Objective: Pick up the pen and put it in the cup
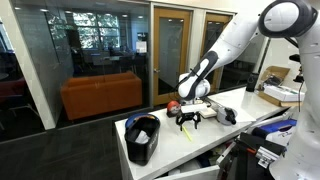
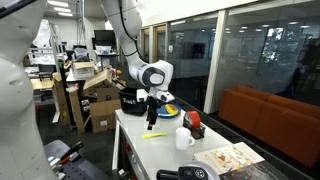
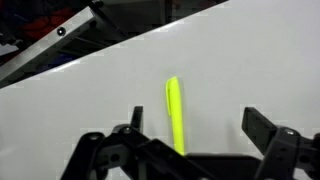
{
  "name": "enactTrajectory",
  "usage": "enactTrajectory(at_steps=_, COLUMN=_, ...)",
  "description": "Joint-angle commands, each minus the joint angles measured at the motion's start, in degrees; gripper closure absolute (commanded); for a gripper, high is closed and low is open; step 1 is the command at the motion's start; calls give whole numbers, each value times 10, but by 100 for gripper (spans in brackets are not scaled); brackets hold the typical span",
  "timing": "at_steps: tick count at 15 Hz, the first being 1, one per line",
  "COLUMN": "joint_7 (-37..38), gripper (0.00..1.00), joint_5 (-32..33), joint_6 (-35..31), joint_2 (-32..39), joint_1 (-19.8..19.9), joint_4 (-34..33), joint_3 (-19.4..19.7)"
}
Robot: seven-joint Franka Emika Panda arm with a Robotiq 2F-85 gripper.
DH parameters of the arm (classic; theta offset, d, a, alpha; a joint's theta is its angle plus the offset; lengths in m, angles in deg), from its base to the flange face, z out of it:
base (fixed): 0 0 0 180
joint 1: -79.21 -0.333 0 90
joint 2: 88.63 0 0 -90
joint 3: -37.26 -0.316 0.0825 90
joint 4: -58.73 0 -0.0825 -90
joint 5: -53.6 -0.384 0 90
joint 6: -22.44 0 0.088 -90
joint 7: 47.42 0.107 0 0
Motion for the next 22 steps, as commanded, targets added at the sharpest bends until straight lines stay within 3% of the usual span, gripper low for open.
enactTrajectory(at_steps=1, joint_7=-2, gripper=0, joint_5=-2, joint_6=2, joint_2=-1, joint_1=-5, joint_4=-1, joint_3=4)
enactTrajectory(at_steps=10, joint_7=-6, gripper=0, joint_5=-1, joint_6=-4, joint_2=2, joint_1=-5, joint_4=-2, joint_3=4)
enactTrajectory(at_steps=17, joint_7=-20, gripper=0, joint_5=-21, joint_6=-126, joint_2=61, joint_1=6, joint_4=-5, joint_3=-2)
enactTrajectory(at_steps=22, joint_7=-30, gripper=0, joint_5=-34, joint_6=-169, joint_2=100, joint_1=18, joint_4=-8, joint_3=-6)
